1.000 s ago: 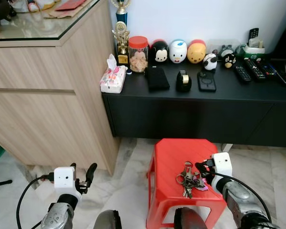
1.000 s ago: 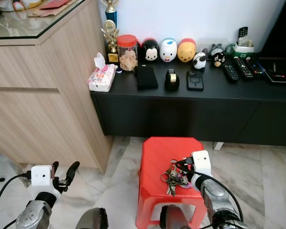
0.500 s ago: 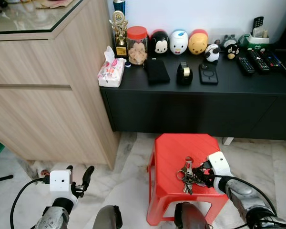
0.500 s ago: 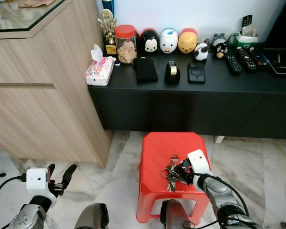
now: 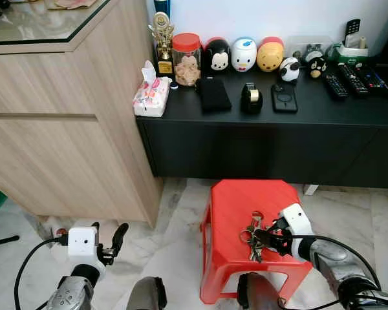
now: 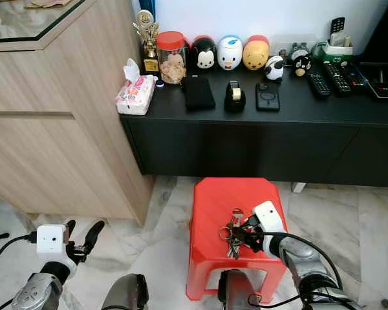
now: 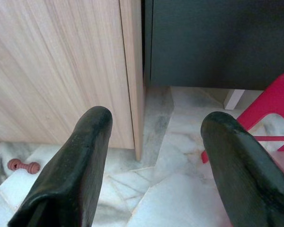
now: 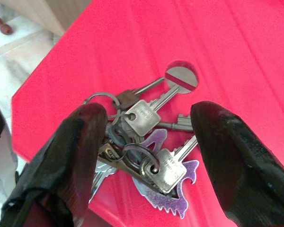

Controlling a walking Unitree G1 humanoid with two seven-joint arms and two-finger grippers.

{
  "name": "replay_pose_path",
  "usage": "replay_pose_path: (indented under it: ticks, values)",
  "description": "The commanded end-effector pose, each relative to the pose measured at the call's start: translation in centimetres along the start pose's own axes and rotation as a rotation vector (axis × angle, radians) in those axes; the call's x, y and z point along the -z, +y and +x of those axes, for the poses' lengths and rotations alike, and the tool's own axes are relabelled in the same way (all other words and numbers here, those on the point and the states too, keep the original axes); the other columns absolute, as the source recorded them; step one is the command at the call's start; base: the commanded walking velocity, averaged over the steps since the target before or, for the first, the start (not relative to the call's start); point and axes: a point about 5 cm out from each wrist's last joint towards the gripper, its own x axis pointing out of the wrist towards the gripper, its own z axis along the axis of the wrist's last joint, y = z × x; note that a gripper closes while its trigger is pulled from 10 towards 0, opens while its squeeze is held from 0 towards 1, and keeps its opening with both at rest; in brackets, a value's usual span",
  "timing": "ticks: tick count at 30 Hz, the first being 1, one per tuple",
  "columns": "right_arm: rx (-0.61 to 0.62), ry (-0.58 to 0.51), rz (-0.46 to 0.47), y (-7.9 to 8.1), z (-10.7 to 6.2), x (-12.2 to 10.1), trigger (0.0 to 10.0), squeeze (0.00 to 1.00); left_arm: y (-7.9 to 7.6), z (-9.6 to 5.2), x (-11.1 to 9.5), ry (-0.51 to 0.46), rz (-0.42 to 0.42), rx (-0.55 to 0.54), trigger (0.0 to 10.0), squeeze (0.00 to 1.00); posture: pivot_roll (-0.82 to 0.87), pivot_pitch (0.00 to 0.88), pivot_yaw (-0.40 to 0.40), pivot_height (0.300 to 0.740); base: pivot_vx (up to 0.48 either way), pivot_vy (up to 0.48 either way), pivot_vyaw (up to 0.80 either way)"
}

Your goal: Hang keys on a hook

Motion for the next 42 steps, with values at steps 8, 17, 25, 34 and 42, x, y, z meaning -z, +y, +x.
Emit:
replay_pose_path:
  ticks: [8,17,25,34,42]
  values:
    - [-0.106,0.086,-0.025,0.0,-0.9,1.6,10.0,0.0,0.1,0.1,-0.1,0.012,0.023,0.024,10.0,0.0,0.01,0.079,0.052,0.619,0.0,0.0,0.0]
    - [0.004,0.147,-0.044,-1.6,-2.0,2.3,10.0,0.0,0.0,-0.1,0.0,0.02,0.029,0.034,10.0,0.0,0.01,0.092,0.056,0.619,0.0,0.0,0.0]
    - [0.024,0.149,-0.044,-1.6,-2.0,2.4,10.0,0.0,0.0,-0.1,-0.1,0.022,0.034,0.037,10.0,0.0,0.02,0.1,0.059,0.619,0.0,0.0,0.0]
    - [-0.014,0.14,-0.045,-0.6,-1.3,2.4,10.0,0.0,0.2,0.0,-0.3,0.021,0.044,0.035,10.0,0.0,0.03,0.106,0.061,0.619,0.0,0.0,0.0]
    - [-0.016,0.144,-0.045,-0.3,-1.0,2.5,10.0,0.0,0.1,0.2,-0.4,0.019,0.05,0.04,10.0,0.0,0.03,0.108,0.062,0.619,0.0,0.0,0.0]
